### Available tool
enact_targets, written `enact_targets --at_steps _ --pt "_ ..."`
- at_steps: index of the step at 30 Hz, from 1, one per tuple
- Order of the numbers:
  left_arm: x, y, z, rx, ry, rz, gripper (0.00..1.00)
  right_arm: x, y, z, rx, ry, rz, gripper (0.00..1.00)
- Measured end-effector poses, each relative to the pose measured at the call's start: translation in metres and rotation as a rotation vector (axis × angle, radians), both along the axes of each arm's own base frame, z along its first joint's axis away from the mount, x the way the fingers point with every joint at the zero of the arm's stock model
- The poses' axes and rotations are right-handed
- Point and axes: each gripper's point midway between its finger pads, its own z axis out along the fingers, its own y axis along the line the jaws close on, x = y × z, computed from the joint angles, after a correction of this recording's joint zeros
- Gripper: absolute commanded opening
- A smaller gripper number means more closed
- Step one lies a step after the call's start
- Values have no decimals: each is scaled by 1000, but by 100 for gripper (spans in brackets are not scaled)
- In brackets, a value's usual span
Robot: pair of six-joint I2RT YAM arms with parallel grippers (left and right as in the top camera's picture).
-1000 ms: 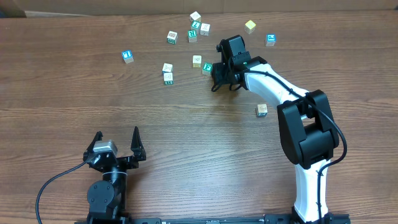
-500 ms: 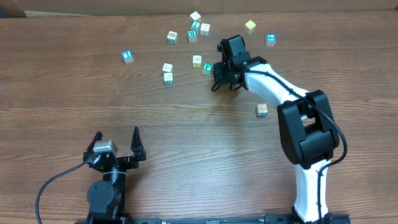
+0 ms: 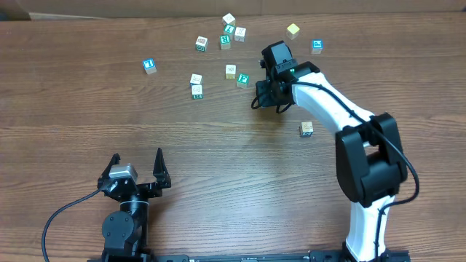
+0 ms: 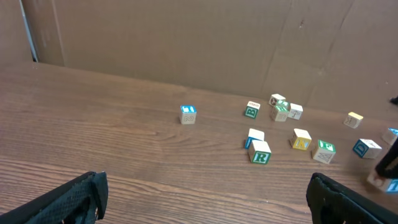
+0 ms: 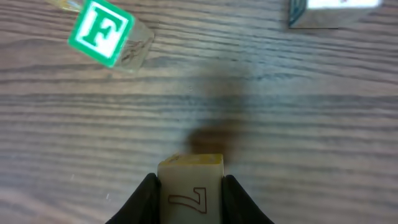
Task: Form a horizontal line
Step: 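Grasp a white block with the right gripper, then carry the white block right and lower it beside the yellow block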
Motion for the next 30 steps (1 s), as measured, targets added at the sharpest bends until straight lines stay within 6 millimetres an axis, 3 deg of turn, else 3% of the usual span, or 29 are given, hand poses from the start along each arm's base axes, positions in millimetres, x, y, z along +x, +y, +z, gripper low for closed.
enact_targets --at_steps 7,13,22,30 --pt "0 0 0 0 0 0 100 -14 -5 47 14 -31 -5 22" --pt "0 0 0 0 0 0 99 -39 -15 71 -1 8 -4 22" --pt "0 0 0 0 0 0 99 -64 -26 60 -40 116 -18 22" --pt "0 0 0 0 0 0 99 -90 -37 22 -79 203 -37 22"
